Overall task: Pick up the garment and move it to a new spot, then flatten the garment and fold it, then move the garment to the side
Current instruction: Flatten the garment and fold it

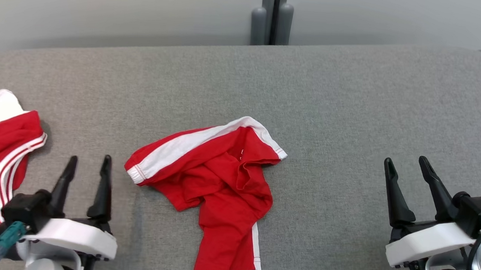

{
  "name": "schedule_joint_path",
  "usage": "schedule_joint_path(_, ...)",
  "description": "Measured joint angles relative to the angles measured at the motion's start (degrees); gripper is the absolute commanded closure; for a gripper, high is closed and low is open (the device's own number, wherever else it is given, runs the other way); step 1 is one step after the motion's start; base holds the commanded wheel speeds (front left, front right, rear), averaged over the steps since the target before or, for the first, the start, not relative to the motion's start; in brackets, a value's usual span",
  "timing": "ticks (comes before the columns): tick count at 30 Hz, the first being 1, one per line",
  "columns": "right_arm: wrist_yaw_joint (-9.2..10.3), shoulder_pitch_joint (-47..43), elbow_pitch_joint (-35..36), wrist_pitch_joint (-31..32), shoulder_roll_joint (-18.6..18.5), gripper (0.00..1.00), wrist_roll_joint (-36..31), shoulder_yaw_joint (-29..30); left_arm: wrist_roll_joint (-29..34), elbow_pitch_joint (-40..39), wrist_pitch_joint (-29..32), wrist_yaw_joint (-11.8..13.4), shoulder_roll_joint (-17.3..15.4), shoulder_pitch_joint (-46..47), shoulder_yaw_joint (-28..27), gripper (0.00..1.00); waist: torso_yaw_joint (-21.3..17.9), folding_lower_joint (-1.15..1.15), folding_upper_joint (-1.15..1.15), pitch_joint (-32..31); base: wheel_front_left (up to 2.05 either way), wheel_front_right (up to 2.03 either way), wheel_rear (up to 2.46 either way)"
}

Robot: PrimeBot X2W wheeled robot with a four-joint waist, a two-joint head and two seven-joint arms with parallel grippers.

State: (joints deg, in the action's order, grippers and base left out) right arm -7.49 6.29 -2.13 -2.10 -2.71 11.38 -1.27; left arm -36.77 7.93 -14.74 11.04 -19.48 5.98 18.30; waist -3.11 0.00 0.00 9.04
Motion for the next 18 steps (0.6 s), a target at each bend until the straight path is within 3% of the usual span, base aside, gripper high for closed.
schedule_joint_path(9,0.0,-2.0,0.9,1.6,0.0,0.0,-0.8,0.0,2.6,-4.0,0.7,0.5,-3.1,-4.5,-1.0,0.0,1.1,0.0,0.0,-3.9,0.0,0.0,0.0)
schedule_joint_path(18,0.0,-3.3,1.4,2.1,0.0,0.0,-0.8,-0.2,3.9,-7.0,3.6,2.6,-5.0,-7.0,-0.3,0.0,1.5,0.0,0.0,-5.1,0.0,0.0,0.0)
